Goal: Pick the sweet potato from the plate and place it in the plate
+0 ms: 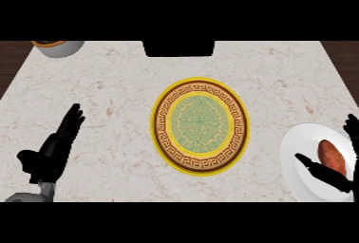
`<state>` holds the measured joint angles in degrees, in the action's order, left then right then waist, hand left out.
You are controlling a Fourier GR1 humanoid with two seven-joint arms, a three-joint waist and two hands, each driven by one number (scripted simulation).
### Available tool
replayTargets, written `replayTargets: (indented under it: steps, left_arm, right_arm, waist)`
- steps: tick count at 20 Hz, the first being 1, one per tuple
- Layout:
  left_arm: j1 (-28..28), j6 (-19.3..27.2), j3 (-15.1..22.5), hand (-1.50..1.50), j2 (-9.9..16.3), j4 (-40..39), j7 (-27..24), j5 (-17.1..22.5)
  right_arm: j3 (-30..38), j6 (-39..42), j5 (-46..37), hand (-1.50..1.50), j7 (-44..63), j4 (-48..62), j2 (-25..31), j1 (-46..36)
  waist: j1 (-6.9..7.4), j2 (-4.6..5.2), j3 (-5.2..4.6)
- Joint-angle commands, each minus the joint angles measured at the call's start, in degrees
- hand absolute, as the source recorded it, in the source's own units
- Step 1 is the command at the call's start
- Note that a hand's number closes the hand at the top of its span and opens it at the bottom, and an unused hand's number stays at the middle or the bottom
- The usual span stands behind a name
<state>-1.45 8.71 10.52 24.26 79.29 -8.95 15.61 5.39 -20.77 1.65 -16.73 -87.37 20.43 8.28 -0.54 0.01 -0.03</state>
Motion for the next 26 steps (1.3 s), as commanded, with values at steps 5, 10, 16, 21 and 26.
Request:
replayTargets:
  steps: [5, 10, 16, 21, 26]
  left_arm:
    - [-1.26, 0.26, -0.66, 0.00, -1.57, -0.99, 0.43, -1.56]
    - [-2.86, 0.01, -0.49, 0.00, -2.51, -3.45, 0.09, -2.29]
    - [0.71, -1.49, -0.68, 0.00, -2.90, -0.31, -0.46, -3.16]
    - [1.32, -1.66, -0.98, 0.00, -5.04, -2.26, -3.06, -4.44]
    - [-3.03, -3.17, -3.61, 0.00, -4.21, -2.04, 1.83, -4.51]
  right_arm:
    - [1.21, 1.13, -8.07, -1.50, 14.23, -9.17, 10.07, 10.05]
    - [-2.03, 7.99, -13.27, -1.50, 27.79, -14.20, 17.79, 13.50]
    - [-1.28, 16.32, -11.97, -1.50, 37.18, -12.58, 19.58, 9.45]
    - [-0.79, 21.56, -13.30, -1.50, 45.28, -15.57, 21.81, 10.01]
    - [-2.15, 24.77, -18.40, -1.50, 44.77, -9.08, 20.17, 6.60]
  waist:
    - [-0.13, -0.08, -0.08]
    - [-0.14, 0.11, -0.20]
    - [0.75, -0.01, 0.01]
    - [0.57, -0.06, -0.01]
    - [0.56, 0.00, 0.03]
